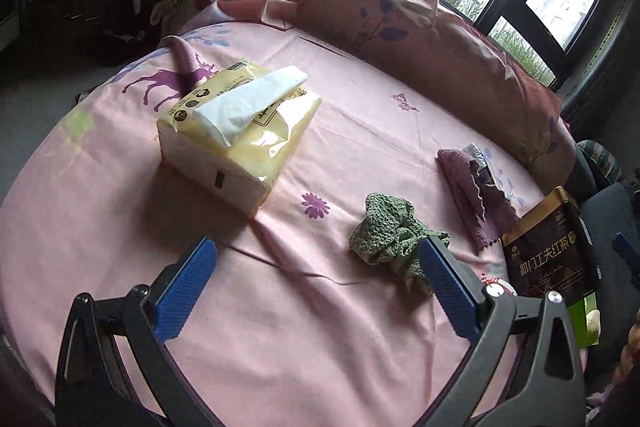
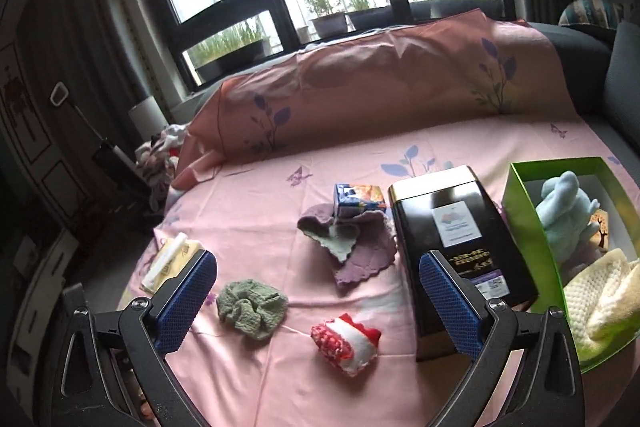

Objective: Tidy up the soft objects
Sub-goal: 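Move the right tool back to the red-and-white knit sock ball, then close the right tool on the red-and-white sock ball, then lift and carry the sock ball with the right tool over the box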

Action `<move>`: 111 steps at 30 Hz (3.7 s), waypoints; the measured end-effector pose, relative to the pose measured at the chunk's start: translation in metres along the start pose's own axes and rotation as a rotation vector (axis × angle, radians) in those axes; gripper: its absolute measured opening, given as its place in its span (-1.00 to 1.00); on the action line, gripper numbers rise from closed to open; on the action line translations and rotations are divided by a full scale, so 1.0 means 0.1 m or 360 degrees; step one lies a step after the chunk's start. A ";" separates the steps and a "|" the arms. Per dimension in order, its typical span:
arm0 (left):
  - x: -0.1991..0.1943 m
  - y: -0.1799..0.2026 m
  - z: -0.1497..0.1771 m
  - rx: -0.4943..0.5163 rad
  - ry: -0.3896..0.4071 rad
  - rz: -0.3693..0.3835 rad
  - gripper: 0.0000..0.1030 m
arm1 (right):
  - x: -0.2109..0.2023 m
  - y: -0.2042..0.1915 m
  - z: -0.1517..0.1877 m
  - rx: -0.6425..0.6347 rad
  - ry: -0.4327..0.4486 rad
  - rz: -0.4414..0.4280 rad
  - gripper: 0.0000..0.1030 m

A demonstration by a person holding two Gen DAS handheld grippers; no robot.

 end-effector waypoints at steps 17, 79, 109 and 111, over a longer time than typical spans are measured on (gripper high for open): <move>0.01 -0.18 0.02 0.0131 -0.0021 -0.0155 0.95 | 0.70 0.35 1.05 -0.0047 -0.0538 0.0491 0.86; -0.16 0.76 0.97 0.0512 -0.0418 0.0353 0.93 | 0.71 -0.38 1.38 0.0158 -0.0806 -0.0584 0.63; -1.01 1.46 0.73 0.0741 0.0117 0.0466 0.19 | 0.00 -0.37 0.88 -0.0025 -0.0432 -0.0582 0.00; -1.18 1.63 0.70 0.0788 0.0205 0.0494 0.19 | -0.21 -0.30 0.75 -0.0028 -0.0330 -0.0578 0.00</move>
Point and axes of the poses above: each gripper's, at about its wrist camera, not at the fingertips, and x roughly the way its jaws point, y to its right, z to its underside, the point moved 8 cm from there along x, roughly the way its jaws point, and after that the axes turned 13 degrees about -z, right-handed, at the moved point
